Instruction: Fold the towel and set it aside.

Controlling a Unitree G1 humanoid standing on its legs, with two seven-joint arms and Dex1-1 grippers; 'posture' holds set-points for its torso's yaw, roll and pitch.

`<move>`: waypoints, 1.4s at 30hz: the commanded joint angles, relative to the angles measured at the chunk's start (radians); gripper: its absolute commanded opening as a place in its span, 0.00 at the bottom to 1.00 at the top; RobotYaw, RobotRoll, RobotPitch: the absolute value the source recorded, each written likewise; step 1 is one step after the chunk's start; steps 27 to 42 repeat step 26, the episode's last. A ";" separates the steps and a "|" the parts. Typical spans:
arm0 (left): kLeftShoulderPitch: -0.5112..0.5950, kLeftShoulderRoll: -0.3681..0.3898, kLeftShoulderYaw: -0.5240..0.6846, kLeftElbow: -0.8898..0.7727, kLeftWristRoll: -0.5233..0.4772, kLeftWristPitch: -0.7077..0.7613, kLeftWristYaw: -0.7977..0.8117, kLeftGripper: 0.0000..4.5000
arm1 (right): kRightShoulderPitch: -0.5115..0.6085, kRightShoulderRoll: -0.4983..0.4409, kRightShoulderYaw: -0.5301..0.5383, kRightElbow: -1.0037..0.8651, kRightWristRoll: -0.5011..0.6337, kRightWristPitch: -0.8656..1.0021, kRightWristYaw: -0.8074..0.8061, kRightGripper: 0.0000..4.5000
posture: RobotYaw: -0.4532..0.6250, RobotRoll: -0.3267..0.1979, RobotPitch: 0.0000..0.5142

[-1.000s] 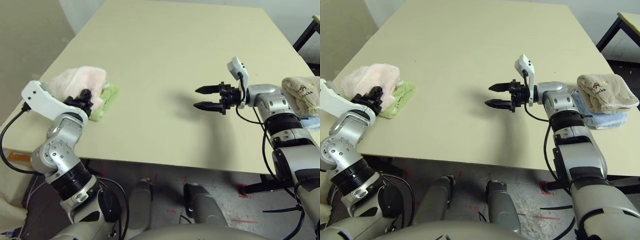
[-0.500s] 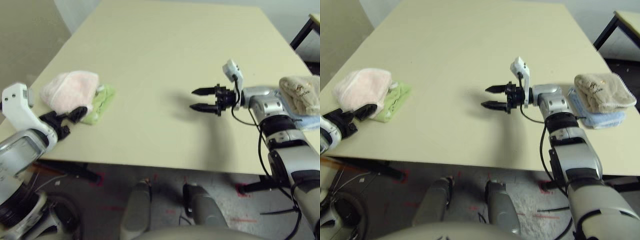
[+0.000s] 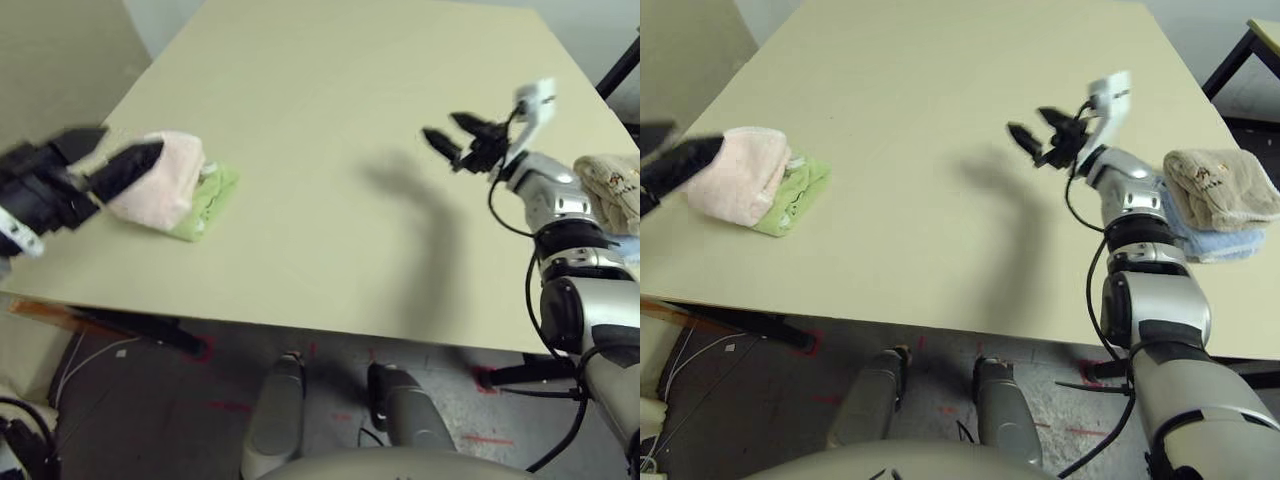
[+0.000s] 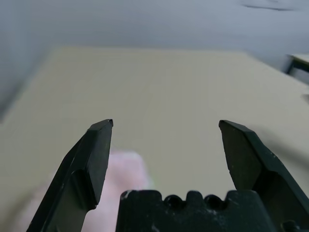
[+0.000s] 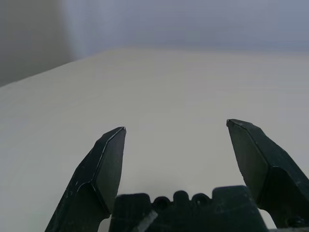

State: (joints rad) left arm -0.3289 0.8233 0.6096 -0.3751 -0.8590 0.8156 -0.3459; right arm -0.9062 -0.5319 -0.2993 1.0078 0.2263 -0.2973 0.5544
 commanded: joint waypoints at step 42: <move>-0.214 -0.165 -0.199 0.633 0.315 -0.559 -0.275 0.99 | 0.244 -0.072 -0.088 -0.132 -0.049 -0.092 -0.411 1.00 | 0.60 0.62 0.14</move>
